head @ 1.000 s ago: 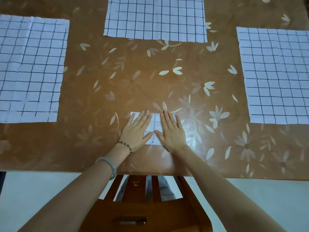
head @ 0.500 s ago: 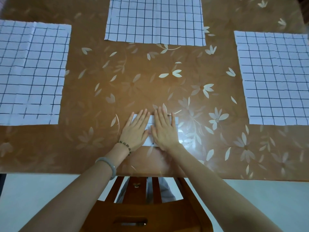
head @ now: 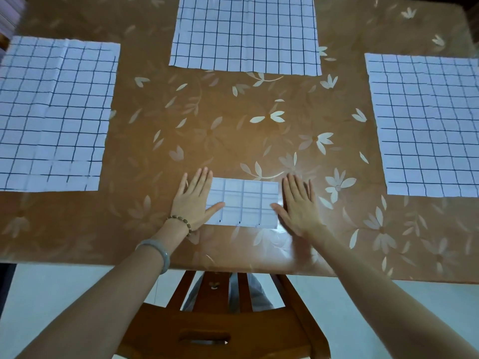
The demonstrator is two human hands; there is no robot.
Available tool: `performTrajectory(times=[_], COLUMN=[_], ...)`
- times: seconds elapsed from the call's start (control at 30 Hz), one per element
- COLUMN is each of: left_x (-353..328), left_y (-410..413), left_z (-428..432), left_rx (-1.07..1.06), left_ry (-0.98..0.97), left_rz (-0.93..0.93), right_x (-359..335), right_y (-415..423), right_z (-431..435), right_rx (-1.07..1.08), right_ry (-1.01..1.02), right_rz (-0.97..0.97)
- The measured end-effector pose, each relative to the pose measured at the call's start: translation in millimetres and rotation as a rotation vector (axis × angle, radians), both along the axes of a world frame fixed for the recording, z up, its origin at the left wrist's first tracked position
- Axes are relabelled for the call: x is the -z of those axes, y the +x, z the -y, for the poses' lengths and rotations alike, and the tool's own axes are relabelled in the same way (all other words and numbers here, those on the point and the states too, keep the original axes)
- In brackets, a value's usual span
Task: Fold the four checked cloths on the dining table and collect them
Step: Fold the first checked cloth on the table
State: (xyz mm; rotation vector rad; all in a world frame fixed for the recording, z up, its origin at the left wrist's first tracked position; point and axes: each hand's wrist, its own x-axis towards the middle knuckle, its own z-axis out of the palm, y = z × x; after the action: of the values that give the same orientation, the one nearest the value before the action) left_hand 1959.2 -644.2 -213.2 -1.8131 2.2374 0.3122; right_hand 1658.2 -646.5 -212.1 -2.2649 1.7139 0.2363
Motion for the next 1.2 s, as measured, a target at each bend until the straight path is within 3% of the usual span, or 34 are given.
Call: performTrajectory(times=[0.13,0.2,0.4,0.63,0.7,0.77,0.83,0.97,1.1,1.2], left_x=[-15,-25,-33,-42,-43,-45,-54,-82,-105,-118], left_y=[4,0,-11,-17,-17,-14,-11,-7,-18,-29], left_z=[9,18,42,61,60,54,45,22,1,-12], left_rx=[-0.067,-0.105,-0.047,-0.123,-0.101,-0.164,-0.33,-0.539,-0.884,-1.002], left_ry=[0.039,-0.03,0.05,0.227,0.252,0.273,0.322,0.314,0.372,0.406], left_rz=[-0.241,-0.364,-0.238,-0.215,-0.218,-0.365,-0.63,-0.953,-1.392,-1.536], right_x=[-25,-33,-27,-28,-32,-35,-38,-52,-86,-102], right_y=[5,13,28,40,42,39,28,10,10,16], right_z=[10,20,43,58,59,53,45,26,8,-2], right_rx=[0.183,0.26,0.171,0.07,0.059,0.166,0.321,0.522,0.696,0.683], right_ry=[-0.033,0.003,0.247,0.27,0.255,0.318,0.43,0.613,0.837,0.844], right_rz=[0.393,0.491,0.361,0.132,0.165,0.357,0.582,0.763,1.242,1.264])
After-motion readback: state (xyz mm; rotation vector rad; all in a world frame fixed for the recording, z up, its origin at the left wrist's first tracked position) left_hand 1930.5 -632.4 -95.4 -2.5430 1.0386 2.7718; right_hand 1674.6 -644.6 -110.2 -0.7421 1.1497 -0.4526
